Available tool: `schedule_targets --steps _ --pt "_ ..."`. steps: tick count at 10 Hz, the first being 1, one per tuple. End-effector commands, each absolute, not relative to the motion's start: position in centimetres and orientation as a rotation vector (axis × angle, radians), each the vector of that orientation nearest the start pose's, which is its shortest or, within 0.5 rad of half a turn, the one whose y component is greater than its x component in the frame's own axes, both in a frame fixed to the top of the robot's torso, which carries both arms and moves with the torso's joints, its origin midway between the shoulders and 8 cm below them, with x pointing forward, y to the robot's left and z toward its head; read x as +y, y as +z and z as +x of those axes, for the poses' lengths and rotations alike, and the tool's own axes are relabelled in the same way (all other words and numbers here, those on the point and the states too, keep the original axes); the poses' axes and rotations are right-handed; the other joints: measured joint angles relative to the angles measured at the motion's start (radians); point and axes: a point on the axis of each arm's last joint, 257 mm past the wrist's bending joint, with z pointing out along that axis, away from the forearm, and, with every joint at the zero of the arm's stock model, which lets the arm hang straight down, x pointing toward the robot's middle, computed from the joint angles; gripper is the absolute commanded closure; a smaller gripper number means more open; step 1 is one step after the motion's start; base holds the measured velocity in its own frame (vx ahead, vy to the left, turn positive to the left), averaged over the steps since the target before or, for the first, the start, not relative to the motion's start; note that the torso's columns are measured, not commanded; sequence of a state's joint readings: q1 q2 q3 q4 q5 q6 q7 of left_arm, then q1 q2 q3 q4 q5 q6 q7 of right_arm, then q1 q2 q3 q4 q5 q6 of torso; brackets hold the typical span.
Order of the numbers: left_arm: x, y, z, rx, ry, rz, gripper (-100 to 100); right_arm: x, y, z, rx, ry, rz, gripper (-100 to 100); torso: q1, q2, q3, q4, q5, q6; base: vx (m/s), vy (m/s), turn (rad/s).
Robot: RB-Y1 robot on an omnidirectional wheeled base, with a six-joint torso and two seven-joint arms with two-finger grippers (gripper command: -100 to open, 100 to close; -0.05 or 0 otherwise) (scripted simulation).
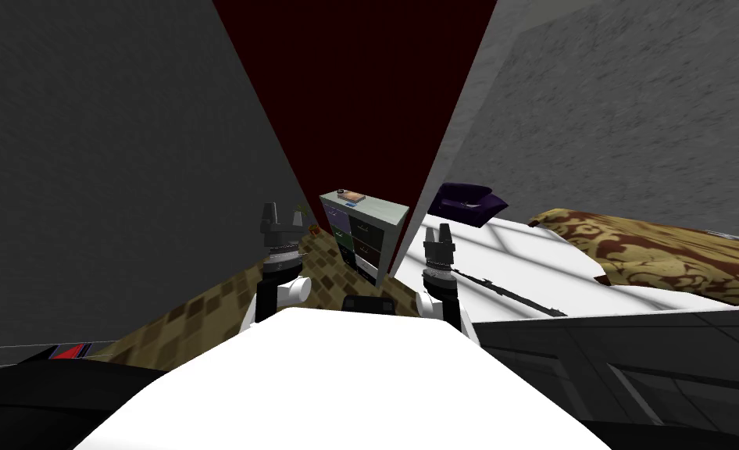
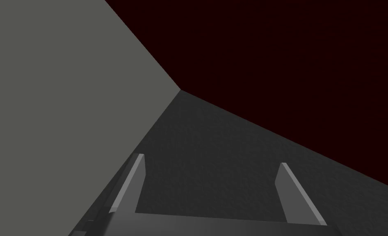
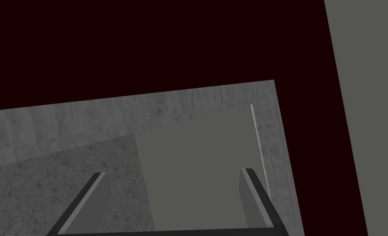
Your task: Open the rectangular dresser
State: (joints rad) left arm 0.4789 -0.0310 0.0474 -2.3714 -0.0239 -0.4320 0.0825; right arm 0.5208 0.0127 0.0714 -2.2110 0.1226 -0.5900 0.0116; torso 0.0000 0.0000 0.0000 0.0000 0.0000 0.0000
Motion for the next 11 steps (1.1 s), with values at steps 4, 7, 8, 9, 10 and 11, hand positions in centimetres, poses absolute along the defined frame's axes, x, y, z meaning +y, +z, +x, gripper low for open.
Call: schedule_targets --steps 4,7,8,9,10,11 --pt "29.1 5.9 33.4 0.545 -1.331 -0.655 0 -24.2 0.3 34.5 0.682 1.288 0.587 0 0.0 0.248 -0.497 0.248 0.0 0.0 0.0 0.0 0.0" --pt "29.1 5.9 33.4 0.545 -1.331 -0.654 0 -24.2 0.3 34.5 0.681 1.289 0.587 0 0.0 0.47 -0.939 0.47 0.0 0.0 0.0 0.0 0.0" --pt "29.1 5.9 33.4 0.545 -1.331 -0.654 0 -24.2 0.3 34.5 0.681 1.289 0.587 0 0.0 0.544 -1.087 0.544 0.0 0.0 0.0 0.0 0.0" --pt "29.1 5.9 33.4 0.545 -1.331 -0.654 0 -24.2 0.3 34.5 0.681 1.289 0.587 0 0.0 0.618 -1.234 0.617 0.0 0.0 0.0 0.0 0.0" --pt "28.4 5.5 33.8 0.59 -1.333 -0.629 -100 -24.2 0.3 34.5 0.681 1.289 0.587 0 0.0 0.691 -1.382 0.691 0.0 0.0 0.007 -0.003 -0.02" --pt "28.0 5.1 34.1 0.622 -1.333 -0.615 -100 -24.2 0.3 34.5 0.682 1.288 0.587 0 0.0 0.725 -1.451 0.724 0.0 0.0 0.004 -0.004 -0.036"
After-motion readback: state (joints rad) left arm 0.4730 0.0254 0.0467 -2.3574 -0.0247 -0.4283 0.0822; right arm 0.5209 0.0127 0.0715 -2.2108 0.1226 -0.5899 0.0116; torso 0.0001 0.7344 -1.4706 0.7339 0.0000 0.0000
